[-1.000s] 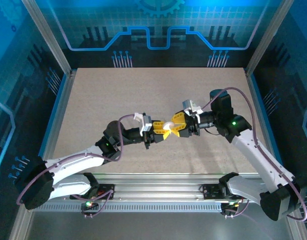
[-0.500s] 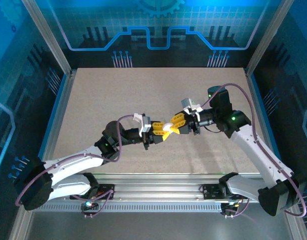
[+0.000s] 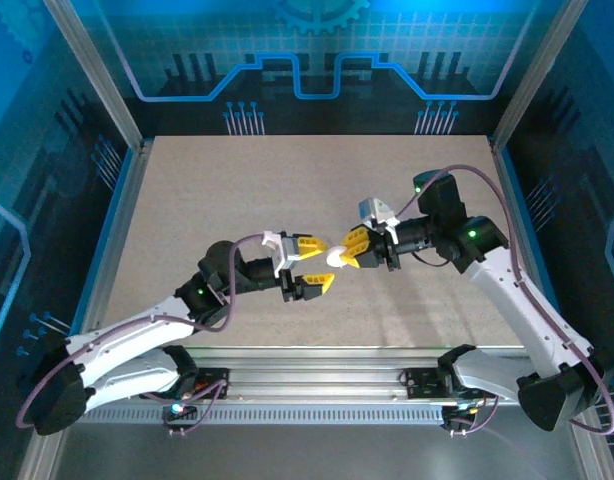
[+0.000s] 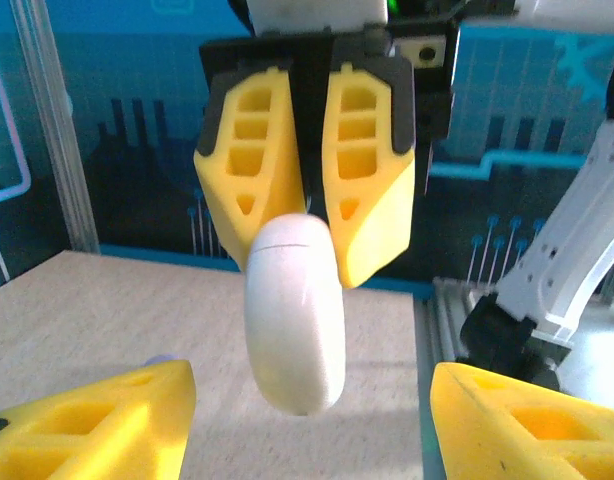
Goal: Insert the wireless bluetooth earbuds into the charging case
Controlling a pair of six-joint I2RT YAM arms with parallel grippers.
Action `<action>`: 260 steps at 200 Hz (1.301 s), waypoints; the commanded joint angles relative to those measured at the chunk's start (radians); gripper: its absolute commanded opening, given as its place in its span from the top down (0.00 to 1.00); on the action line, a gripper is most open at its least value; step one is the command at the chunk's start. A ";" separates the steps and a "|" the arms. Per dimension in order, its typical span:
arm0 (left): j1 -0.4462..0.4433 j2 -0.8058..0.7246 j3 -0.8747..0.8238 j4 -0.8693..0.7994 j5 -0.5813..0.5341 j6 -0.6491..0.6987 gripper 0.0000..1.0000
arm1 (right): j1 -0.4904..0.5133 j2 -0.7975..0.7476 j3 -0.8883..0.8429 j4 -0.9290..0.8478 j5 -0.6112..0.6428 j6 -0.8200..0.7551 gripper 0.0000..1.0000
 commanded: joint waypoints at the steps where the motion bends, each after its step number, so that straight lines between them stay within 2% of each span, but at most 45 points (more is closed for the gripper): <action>1: 0.006 -0.041 0.059 -0.236 -0.023 0.140 0.36 | 0.034 -0.019 0.035 -0.090 0.078 -0.059 0.90; 37: 0.007 -0.057 0.103 -0.392 -0.001 0.218 0.35 | 0.120 -0.042 0.024 -0.111 0.200 -0.145 0.91; 61: 0.002 -0.037 0.156 -0.510 0.033 0.265 0.39 | 0.158 -0.041 0.026 -0.125 0.222 -0.194 0.91; 146: -0.020 -0.018 0.171 -0.515 0.065 0.286 0.42 | 0.249 0.004 0.059 -0.131 0.315 -0.233 0.92; 260: -0.032 -0.019 0.172 -0.509 0.058 0.279 0.71 | 0.270 0.042 0.081 -0.121 0.342 -0.238 0.93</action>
